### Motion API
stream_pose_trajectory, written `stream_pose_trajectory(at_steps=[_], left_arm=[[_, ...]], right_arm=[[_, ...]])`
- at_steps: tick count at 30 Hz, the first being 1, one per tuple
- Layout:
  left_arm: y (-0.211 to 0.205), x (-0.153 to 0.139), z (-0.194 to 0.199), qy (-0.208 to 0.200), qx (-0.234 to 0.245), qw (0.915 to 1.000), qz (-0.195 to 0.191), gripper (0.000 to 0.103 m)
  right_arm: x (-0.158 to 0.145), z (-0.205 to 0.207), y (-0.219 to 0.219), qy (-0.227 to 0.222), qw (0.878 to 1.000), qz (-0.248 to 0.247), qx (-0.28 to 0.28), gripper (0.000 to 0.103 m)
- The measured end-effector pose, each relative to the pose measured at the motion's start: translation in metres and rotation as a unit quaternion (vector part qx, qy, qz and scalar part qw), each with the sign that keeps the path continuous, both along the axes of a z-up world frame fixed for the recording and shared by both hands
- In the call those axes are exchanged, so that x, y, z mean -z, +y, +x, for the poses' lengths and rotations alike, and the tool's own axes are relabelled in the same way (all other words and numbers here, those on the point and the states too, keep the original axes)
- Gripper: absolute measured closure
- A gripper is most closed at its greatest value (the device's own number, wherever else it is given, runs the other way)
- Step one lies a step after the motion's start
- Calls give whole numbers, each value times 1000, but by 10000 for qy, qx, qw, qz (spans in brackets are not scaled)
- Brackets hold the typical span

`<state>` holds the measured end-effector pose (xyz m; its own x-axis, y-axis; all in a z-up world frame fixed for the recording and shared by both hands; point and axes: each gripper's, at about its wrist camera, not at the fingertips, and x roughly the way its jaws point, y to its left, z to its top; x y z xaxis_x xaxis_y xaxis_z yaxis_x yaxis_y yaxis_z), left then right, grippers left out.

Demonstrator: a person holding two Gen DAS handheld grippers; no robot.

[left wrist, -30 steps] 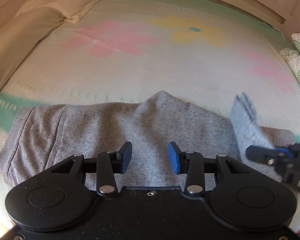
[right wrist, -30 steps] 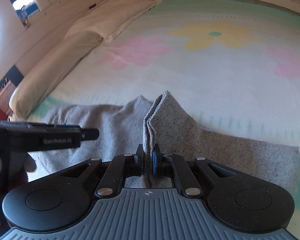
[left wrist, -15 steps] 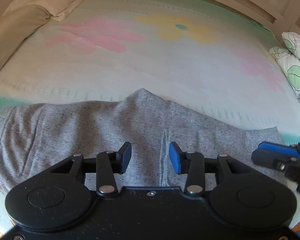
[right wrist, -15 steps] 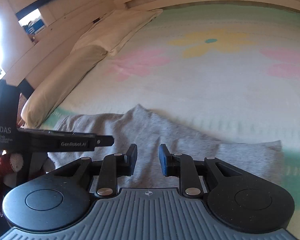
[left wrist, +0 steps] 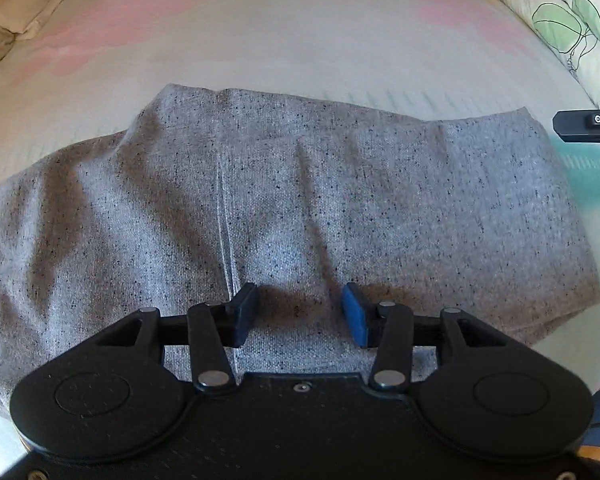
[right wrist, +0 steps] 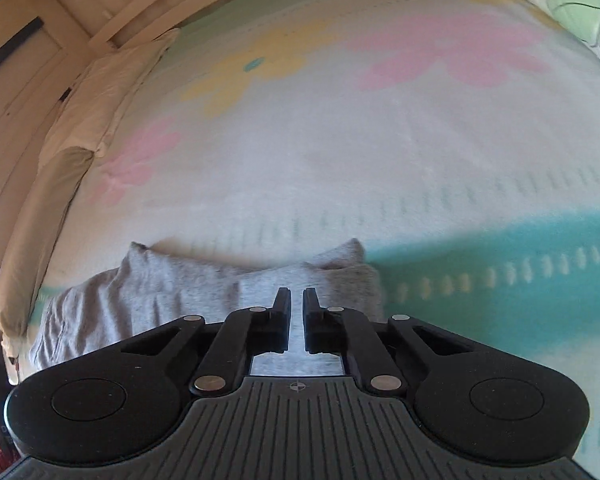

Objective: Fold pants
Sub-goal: 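Lay the cuff on the waistband and open the right gripper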

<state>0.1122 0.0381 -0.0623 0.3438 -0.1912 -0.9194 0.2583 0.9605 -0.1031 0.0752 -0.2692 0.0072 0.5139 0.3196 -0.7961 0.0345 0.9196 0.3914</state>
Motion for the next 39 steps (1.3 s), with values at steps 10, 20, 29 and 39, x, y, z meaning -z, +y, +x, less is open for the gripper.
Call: stream_pose_trajectory(at_steps=[10,20,29,39], left_arm=[[13,-4,-2,114,-53,9997,-230,50],[20,-7,-14,46,37,9995,-295,49],[20,-10,-21,10,62,9995,-309,49],[78,-34,-30,9,-492,9953,-838,49]], right_arm=[[46,41,7,369,9979,-524,75,103],[18,26,-10,7,9997,-211,122,102],[45,-34,11,733,9832,-1239,-1125,102],[-7,-26,58,-306,9875,-553,-1445,100]])
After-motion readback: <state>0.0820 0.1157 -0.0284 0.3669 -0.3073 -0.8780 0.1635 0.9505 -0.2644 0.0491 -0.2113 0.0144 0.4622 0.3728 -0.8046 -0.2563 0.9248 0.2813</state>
